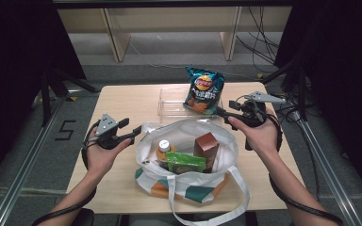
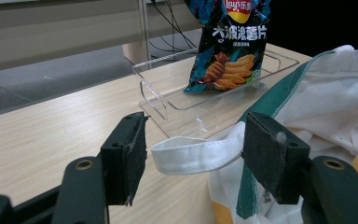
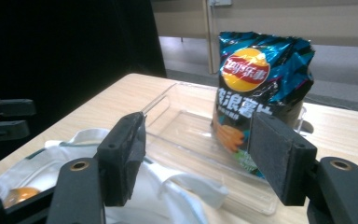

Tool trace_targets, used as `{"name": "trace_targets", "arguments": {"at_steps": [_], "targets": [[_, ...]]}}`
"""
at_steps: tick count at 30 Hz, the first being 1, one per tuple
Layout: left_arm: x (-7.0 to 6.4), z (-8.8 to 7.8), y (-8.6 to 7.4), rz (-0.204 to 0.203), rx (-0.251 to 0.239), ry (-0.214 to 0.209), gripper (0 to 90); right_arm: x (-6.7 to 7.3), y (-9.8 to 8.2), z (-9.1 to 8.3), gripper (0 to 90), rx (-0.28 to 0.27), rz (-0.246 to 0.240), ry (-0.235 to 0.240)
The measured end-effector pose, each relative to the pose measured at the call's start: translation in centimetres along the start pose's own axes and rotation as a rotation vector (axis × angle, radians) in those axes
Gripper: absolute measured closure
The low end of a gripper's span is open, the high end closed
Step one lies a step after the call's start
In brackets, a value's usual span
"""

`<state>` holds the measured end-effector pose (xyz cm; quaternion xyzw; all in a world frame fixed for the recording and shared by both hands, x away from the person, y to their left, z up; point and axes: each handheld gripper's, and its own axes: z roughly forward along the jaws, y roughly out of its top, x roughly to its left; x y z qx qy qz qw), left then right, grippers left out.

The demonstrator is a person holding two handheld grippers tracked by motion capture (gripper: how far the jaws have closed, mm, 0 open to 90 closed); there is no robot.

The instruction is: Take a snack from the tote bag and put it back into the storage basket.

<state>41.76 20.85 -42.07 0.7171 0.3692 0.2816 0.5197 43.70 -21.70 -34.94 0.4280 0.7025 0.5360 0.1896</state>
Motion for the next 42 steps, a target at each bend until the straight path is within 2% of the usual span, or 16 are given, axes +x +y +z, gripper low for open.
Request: {"name": "trace_targets", "arguments": {"at_steps": [6,9,11,12,16,18,19,23,25,29,30,32,35,36,38,42], "targets": [[0.1,0.1,-0.1,-0.001,-0.009,-0.009,38.7,1.1,-0.8,-1.1,38.2,0.004,0.003,0.023],[0.0,0.0,-0.1,-0.004,-0.001,-0.004,38.6,1.7,-1.2,-1.5,37.3,-0.003,-0.021,0.035],[-0.1,0.0,-0.1,-0.008,-0.005,-0.006,38.5,2.2,-1.5,-1.9,36.3,0.002,-0.021,0.034],[0.0,0.1,-0.1,-0.003,-0.016,-0.015,38.5,2.6,-1.7,-2.0,35.9,0.003,0.004,0.042],[-0.1,0.0,-0.1,-0.012,-0.005,-0.003,38.4,3.5,-2.2,-2.4,34.6,0.000,-0.036,0.062],[-0.1,-0.1,0.0,-0.018,-0.009,-0.001,38.4,4.0,-2.5,-2.7,34.1,0.017,0.000,0.070],[0.0,-0.1,0.0,-0.017,-0.010,-0.001,38.5,4.0,-2.6,-2.7,34.0,0.009,-0.024,0.075],[-0.1,-0.1,0.0,-0.017,-0.009,-0.003,38.4,4.9,-3.3,-2.9,33.1,0.024,-0.005,0.097],[0.0,-0.1,0.0,-0.015,-0.010,-0.002,38.4,5.0,-3.6,-2.8,32.5,0.002,-0.028,0.099],[0.0,-0.1,0.0,-0.016,-0.010,-0.001,38.4,5.5,-4.0,-2.9,31.3,0.015,-0.041,0.111],[0.0,-0.1,0.0,-0.017,-0.009,-0.001,38.4,5.8,-4.1,-2.9,30.9,0.026,-0.021,0.117],[0.0,-0.1,0.0,-0.016,-0.009,-0.001,38.4,6.1,-4.2,-2.8,30.2,0.031,-0.043,0.130],[0.0,-0.1,0.0,-0.014,-0.008,-0.001,38.4,6.5,-4.4,-2.6,28.9,0.043,-0.051,0.129],[0.0,-0.1,0.0,-0.013,-0.008,-0.001,38.4,6.5,-4.5,-2.5,28.5,0.029,-0.082,0.117],[-0.1,-0.2,0.0,-0.010,-0.010,-0.004,38.4,6.8,-4.7,-2.5,28.0,0.038,-0.052,0.120],[-0.1,-0.3,0.2,-0.008,-0.023,-0.005,38.4,6.8,-5.0,-2.1,26.0,0.018,-0.090,0.102]]}}
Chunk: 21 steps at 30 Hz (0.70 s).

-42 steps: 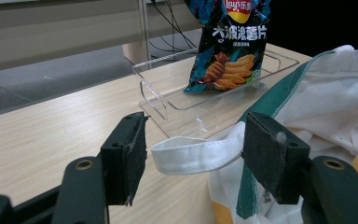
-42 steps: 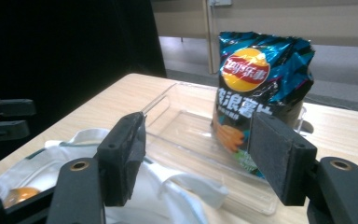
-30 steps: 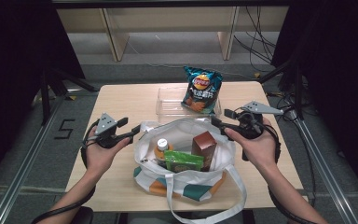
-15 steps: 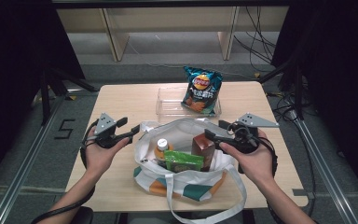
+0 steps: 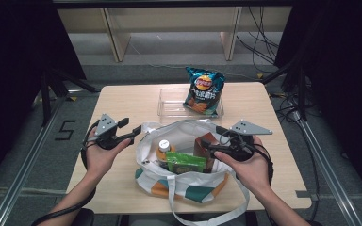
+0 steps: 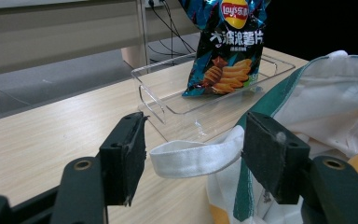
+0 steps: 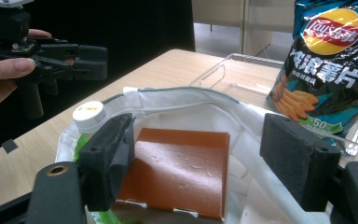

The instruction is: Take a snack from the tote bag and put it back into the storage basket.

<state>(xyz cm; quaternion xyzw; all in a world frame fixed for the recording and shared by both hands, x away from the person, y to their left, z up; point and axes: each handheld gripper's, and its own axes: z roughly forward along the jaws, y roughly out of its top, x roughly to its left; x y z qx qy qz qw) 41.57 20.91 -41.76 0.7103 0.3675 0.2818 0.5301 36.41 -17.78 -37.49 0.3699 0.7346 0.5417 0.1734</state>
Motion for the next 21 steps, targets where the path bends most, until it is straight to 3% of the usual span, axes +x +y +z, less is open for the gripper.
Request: {"name": "trace_targets", "arguments": {"at_steps": [2,3,5,7,8,9,10,12,13,15,16,17,19,21], "targets": [[0.0,0.0,0.0,-0.003,0.002,0.002,38.4,0.3,-0.2,0.0,25.2,0.025,0.023,-0.006],[0.1,0.0,0.0,-0.001,0.002,0.001,38.4,0.3,-0.3,0.2,24.3,0.009,0.016,0.008],[0.1,0.0,0.0,0.001,0.003,0.000,38.4,0.4,-0.4,0.4,24.8,0.031,-0.005,0.026],[0.0,0.0,0.0,-0.002,0.001,-0.001,38.4,0.7,-0.5,0.6,24.3,0.040,-0.004,0.012],[0.0,0.0,0.0,-0.002,0.001,0.000,38.4,0.7,-0.6,0.8,24.2,0.044,-0.010,0.039],[0.0,0.0,0.0,-0.004,0.000,-0.001,38.4,1.0,-0.7,0.8,24.3,0.055,0.005,0.034],[0.1,0.0,0.1,0.002,0.000,-0.001,38.5,0.9,-0.8,1.1,24.0,0.057,-0.014,0.042],[0.0,0.0,0.0,-0.002,0.000,-0.002,38.4,0.9,-1.0,1.3,23.9,0.072,0.007,0.036],[0.0,0.0,0.0,-0.003,-0.001,-0.001,38.4,0.8,-1.1,1.5,23.4,0.073,-0.020,0.032],[0.0,0.0,0.1,-0.003,-0.002,-0.002,38.5,1.0,-1.3,1.5,22.7,0.080,0.007,0.023],[0.0,-0.1,0.1,-0.004,-0.002,-0.001,38.5,1.0,-1.4,1.7,22.7,0.059,-0.008,0.028],[0.0,-0.1,0.1,-0.005,-0.002,-0.002,38.5,1.2,-1.5,1.6,22.7,0.077,0.019,0.027],[0.0,0.0,0.1,-0.003,-0.003,-0.003,38.5,0.9,-1.6,1.9,23.1,0.070,-0.005,0.029],[0.0,0.0,0.1,-0.003,-0.002,-0.005,38.5,1.0,-1.7,2.0,22.6,0.076,0.005,0.022]]}}
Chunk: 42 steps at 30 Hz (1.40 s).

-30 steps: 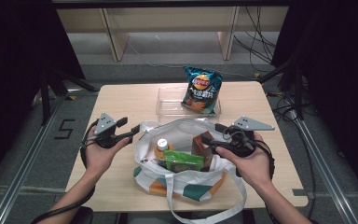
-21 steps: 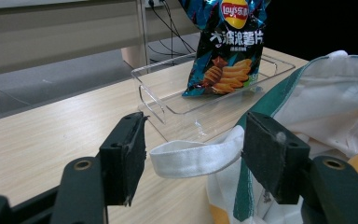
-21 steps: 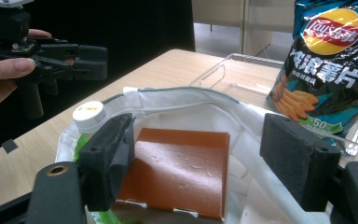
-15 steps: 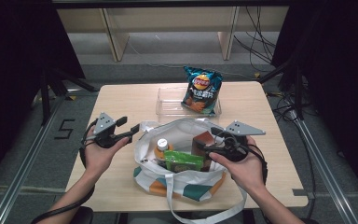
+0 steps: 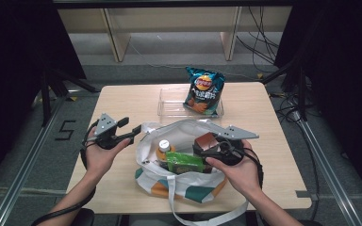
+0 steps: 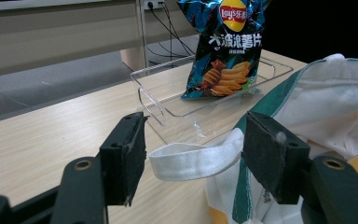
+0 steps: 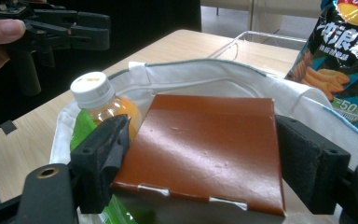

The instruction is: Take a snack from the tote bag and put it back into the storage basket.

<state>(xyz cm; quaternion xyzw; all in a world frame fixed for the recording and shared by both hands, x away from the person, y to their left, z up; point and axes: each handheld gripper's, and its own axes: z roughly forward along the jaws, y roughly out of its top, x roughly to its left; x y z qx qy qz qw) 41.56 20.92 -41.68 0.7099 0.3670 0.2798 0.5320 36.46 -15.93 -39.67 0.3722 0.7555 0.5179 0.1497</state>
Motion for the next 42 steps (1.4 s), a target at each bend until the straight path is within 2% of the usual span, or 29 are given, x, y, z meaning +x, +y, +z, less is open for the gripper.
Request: {"name": "trace_targets", "arguments": {"at_steps": [8,9,11,12,13,14,16,18,19,20,21,23,24,26,27,32,33,34,35,37,39,40,41,42], "targets": [[0.1,-0.1,0.1,0.013,0.000,-0.002,38.8,-0.1,-0.3,0.2,23.8,-0.005,-0.012,-0.005],[0.0,-0.1,0.1,0.002,-0.002,-0.002,38.9,-0.1,-0.3,0.1,24.1,0.002,-0.011,-0.013],[0.1,-0.1,0.1,0.013,-0.003,-0.001,38.9,0.2,-0.3,0.0,25.4,0.014,0.008,-0.016],[0.0,-0.1,0.1,0.000,-0.004,0.000,38.9,0.0,-0.3,0.2,26.3,-0.004,-0.008,-0.007],[0.1,-0.1,0.0,0.001,-0.004,0.001,38.9,-0.2,-0.3,0.3,26.6,-0.003,-0.048,-0.009],[0.1,-0.1,0.0,0.002,-0.004,0.000,39.0,-0.2,-0.4,0.2,27.2,0.003,-0.029,-0.007],[0.1,-0.1,0.0,0.002,-0.004,0.000,39.0,-0.3,-0.4,0.2,29.4,0.001,-0.048,-0.014],[0.1,-0.1,0.1,0.000,-0.006,0.000,39.0,-0.2,-0.4,0.1,32.5,-0.015,-0.052,-0.023],[0.1,-0.1,0.1,-0.002,-0.006,0.001,39.1,-0.1,-0.3,0.0,34.9,-0.006,-0.044,-0.012],[0.2,-0.1,0.1,0.006,-0.005,0.001,39.1,-0.1,-0.3,0.0,36.5,-0.022,-0.062,-0.021],[0.1,-0.1,0.1,0.001,-0.006,0.000,39.1,0.0,-0.3,-0.1,37.2,-0.019,-0.058,-0.024],[0.1,-0.2,0.1,-0.003,-0.005,0.002,39.1,-0.3,-0.3,-0.3,38.2,-0.029,-0.101,-0.056],[0.1,-0.2,0.1,-0.003,-0.006,0.003,39.1,-0.3,-0.3,-0.3,38.4,-0.031,-0.087,-0.051],[0.1,-0.2,0.1,-0.006,-0.008,0.006,39.1,-0.5,-0.4,-0.2,38.6,-0.045,-0.096,-0.041],[0.2,-0.2,0.1,-0.004,-0.010,0.006,39.1,-0.4,-0.4,-0.3,38.7,-0.040,-0.077,-0.047],[0.1,-0.2,0.0,-0.007,-0.003,0.005,39.1,-0.6,-0.4,-0.4,39.1,-0.058,-0.095,-0.052],[0.1,-0.2,0.0,-0.008,-0.003,0.004,39.1,-0.6,-0.4,-0.4,39.2,-0.059,-0.096,-0.034],[0.1,-0.2,0.0,-0.009,-0.004,0.004,39.1,-0.7,-0.3,-0.6,39.2,-0.056,-0.106,-0.044],[0.1,-0.2,0.0,-0.012,-0.007,0.005,39.1,-0.4,-0.4,-0.6,39.2,-0.052,-0.048,-0.027],[0.3,-0.3,0.1,-0.001,-0.009,0.004,39.1,-0.5,-0.1,-0.9,39.3,-0.050,-0.065,-0.031],[0.3,-0.3,0.1,-0.012,-0.011,0.007,39.1,-0.6,0.1,-1.0,39.3,-0.070,-0.056,-0.030],[0.3,-0.3,0.1,-0.002,-0.010,0.007,39.0,-0.5,0.2,-1.2,39.3,-0.072,-0.040,-0.028],[0.3,-0.3,0.1,-0.002,-0.010,0.008,39.0,-0.6,0.4,-1.4,39.3,-0.064,-0.039,-0.033],[0.3,-0.3,0.1,-0.005,-0.010,0.007,39.0,-0.7,0.5,-1.4,39.3,-0.081,-0.053,-0.028]]}}
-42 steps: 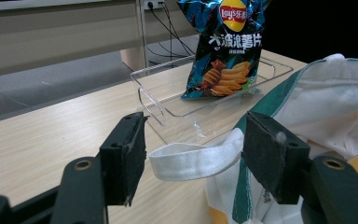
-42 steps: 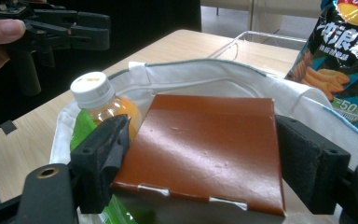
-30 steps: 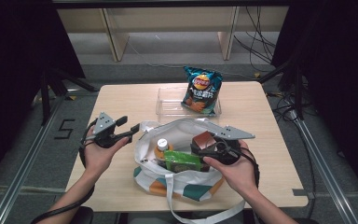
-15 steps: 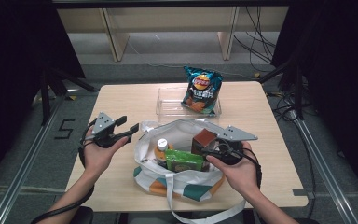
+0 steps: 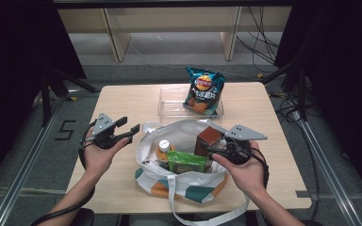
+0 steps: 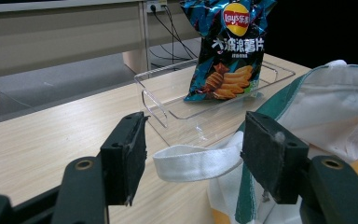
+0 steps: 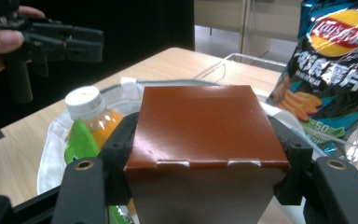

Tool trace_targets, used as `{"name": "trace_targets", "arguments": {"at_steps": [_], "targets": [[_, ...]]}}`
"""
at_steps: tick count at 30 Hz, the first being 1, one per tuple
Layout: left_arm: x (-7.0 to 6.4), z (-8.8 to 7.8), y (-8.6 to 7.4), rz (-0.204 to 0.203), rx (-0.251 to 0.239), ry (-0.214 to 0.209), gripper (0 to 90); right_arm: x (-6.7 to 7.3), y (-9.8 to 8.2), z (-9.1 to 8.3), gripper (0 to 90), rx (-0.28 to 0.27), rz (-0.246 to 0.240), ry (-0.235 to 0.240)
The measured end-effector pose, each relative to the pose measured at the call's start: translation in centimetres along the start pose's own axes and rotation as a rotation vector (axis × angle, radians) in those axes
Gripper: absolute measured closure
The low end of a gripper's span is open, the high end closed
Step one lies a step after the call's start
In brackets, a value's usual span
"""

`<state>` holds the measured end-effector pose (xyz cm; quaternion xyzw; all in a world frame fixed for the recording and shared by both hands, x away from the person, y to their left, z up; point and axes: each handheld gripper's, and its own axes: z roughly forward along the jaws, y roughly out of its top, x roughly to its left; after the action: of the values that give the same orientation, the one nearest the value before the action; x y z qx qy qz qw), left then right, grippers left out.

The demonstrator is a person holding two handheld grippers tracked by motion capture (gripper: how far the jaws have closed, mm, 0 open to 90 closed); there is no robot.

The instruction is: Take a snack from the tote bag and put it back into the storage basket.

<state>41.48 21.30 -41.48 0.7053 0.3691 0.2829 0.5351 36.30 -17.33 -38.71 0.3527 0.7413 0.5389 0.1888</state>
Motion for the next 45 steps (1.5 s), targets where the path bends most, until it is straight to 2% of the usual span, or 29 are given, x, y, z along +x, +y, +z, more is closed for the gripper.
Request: {"name": "trace_targets", "arguments": {"at_steps": [1,2,5,6,7,8,9,11,12,13,14,15,16,17,18,19,22,23,29,30,33,34,35,37,40,41,44,45], "targets": [[0.0,0.0,0.0,0.000,-0.001,-0.001,39.0,-0.1,0.2,-0.1,39.3,-0.012,0.005,-0.001],[0.0,0.0,0.0,0.000,-0.001,-0.001,39.0,0.1,0.3,-0.4,39.3,-0.001,0.022,-0.007],[0.0,0.0,0.0,-0.008,0.000,0.003,39.0,-0.3,0.8,-0.6,39.3,-0.021,-0.014,-0.015],[0.0,0.0,0.0,-0.011,0.000,0.005,39.0,-0.2,0.9,-0.6,39.3,-0.025,0.010,-0.001],[0.1,0.0,0.0,-0.009,-0.001,0.005,39.0,-0.2,1.1,-0.8,39.3,-0.023,0.020,-0.016],[0.1,0.0,0.0,-0.005,-0.001,0.005,39.0,-0.4,1.2,-0.7,39.3,-0.042,-0.010,-0.015],[0.2,0.0,0.0,-0.003,-0.001,0.006,39.0,-0.4,1.3,-0.7,39.3,-0.041,-0.011,-0.010],[0.2,0.0,0.0,-0.003,0.000,0.005,39.0,-0.3,1.4,-0.8,39.3,-0.026,0.028,-0.006],[0.2,0.0,-0.1,-0.002,0.001,0.005,39.0,-0.3,1.4,-0.9,39.3,-0.026,0.029,-0.010],[0.2,0.0,-0.1,-0.004,0.001,0.005,39.0,-0.4,1.5,-0.8,39.3,-0.042,0.017,0.000],[0.2,0.0,-0.1,-0.005,0.001,0.006,39.0,-0.5,1.7,-1.0,39.4,-0.037,0.005,-0.014],[0.2,0.0,-0.1,-0.003,0.000,0.005,38.9,-0.6,1.8,-0.9,39.4,-0.058,-0.015,-0.016],[0.2,0.0,-0.1,-0.005,-0.001,0.005,38.9,-0.4,1.9,-1.0,39.4,-0.038,0.027,-0.005],[0.2,0.0,-0.1,-0.007,-0.001,0.006,39.0,-0.4,2.0,-1.0,39.4,-0.045,0.028,-0.009],[0.2,0.0,-0.1,-0.011,-0.003,0.007,39.0,-0.5,2.2,-1.0,39.4,-0.057,0.006,-0.014],[0.2,0.0,-0.1,-0.012,-0.002,0.009,38.9,-0.3,2.3,-1.1,39.4,-0.051,0.026,-0.012],[0.2,0.0,-0.1,-0.011,-0.001,0.009,38.9,-0.5,2.7,-1.2,39.4,-0.065,-0.007,-0.013],[0.2,0.0,-0.1,-0.002,-0.001,0.008,38.9,-0.3,2.8,-1.3,39.4,-0.057,0.024,-0.007],[0.2,0.0,-0.1,-0.007,-0.002,0.008,39.0,-0.6,3.7,-1.7,39.4,-0.081,0.025,-0.005],[0.2,0.0,-0.1,-0.007,-0.001,0.009,39.0,-0.7,3.9,-1.9,39.5,-0.091,0.013,-0.014],[0.2,0.0,-0.1,-0.013,-0.001,0.010,39.0,-0.7,4.4,-2.2,39.5,-0.085,0.040,-0.021],[0.2,0.0,-0.1,-0.013,-0.001,0.009,38.9,-0.9,4.5,-2.2,39.4,-0.095,0.030,-0.016],[0.2,0.0,-0.1,-0.012,-0.001,0.009,38.9,-0.9,4.7,-2.3,39.4,-0.089,0.040,-0.022],[0.2,0.0,-0.1,-0.014,0.000,0.010,38.9,-1.1,4.9,-2.4,39.4,-0.092,0.020,-0.024],[0.2,0.0,-0.1,-0.011,0.001,0.008,38.9,-1.0,5.2,-2.5,39.4,-0.093,0.047,-0.022],[0.2,0.0,-0.1,-0.010,0.001,0.007,38.9,-1.1,5.4,-2.5,39.4,-0.094,0.031,-0.026],[0.2,0.0,-0.1,-0.013,0.002,0.009,38.8,-1.1,5.7,-2.6,39.4,-0.098,0.040,-0.023],[0.2,0.0,-0.1,-0.015,0.000,0.010,38.8,-1.2,5.7,-2.6,39.4,-0.110,0.023,-0.027]]}}
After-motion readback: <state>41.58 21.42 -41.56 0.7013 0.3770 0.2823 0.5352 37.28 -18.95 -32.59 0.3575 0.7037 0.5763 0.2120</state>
